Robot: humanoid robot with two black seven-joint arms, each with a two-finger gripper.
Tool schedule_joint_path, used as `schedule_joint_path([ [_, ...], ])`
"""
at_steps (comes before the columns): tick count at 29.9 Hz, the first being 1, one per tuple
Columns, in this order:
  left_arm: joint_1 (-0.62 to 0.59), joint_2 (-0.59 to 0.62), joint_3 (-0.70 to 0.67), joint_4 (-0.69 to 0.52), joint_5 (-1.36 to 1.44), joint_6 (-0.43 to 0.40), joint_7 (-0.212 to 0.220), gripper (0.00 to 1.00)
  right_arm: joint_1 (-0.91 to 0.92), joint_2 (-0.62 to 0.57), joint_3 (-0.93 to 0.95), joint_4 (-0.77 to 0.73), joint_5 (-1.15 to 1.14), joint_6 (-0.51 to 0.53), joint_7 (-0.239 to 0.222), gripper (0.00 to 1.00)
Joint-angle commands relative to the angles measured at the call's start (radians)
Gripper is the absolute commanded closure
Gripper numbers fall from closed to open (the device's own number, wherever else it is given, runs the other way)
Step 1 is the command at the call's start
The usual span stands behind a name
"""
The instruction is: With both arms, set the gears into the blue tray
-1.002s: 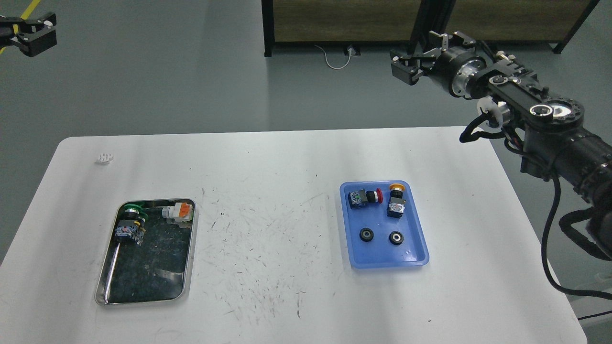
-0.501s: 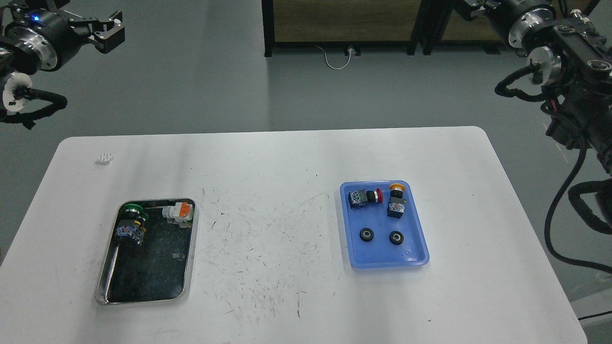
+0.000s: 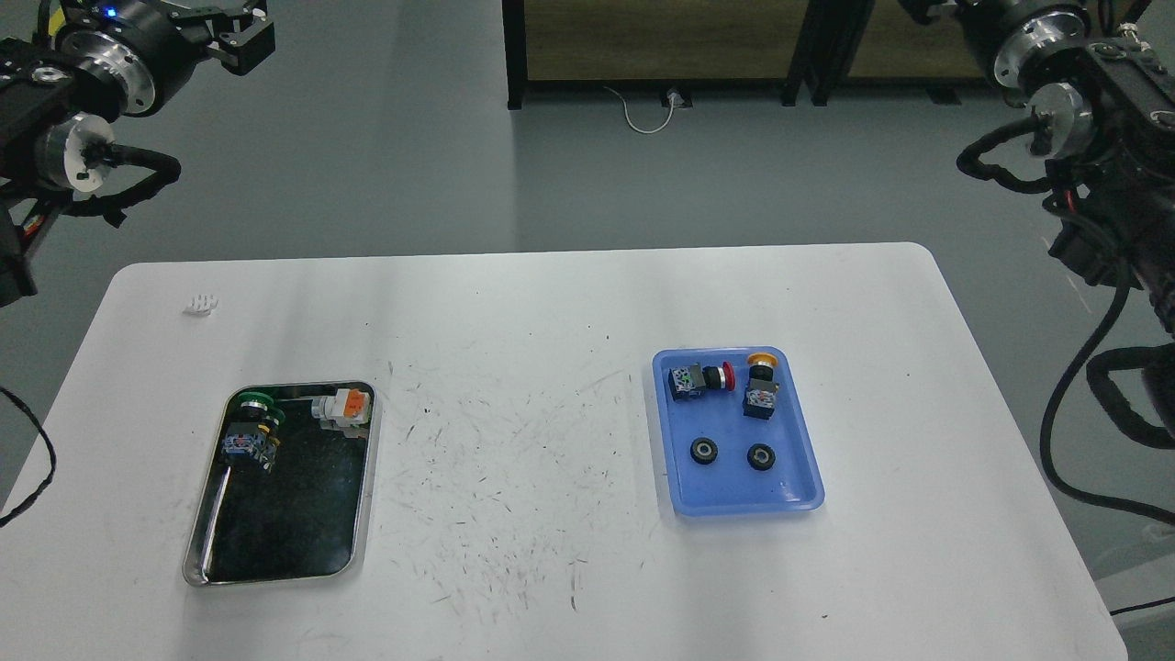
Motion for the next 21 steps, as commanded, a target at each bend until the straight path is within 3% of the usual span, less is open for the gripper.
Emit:
schedule_joint_path([
  [1,-0.002,0.001,0.000,-0.001,0.002,0.024,-0.002,0.02,0.003,0.004,-0.001,0.005,0.001,0.004,0.002,0.01],
  [21,0.000,-0.011,-0.002,-0.022,0.000,0.044,-0.017,0.02,0.013,-0.039,-0.001,0.049,0.001,0.000,0.003,0.01],
])
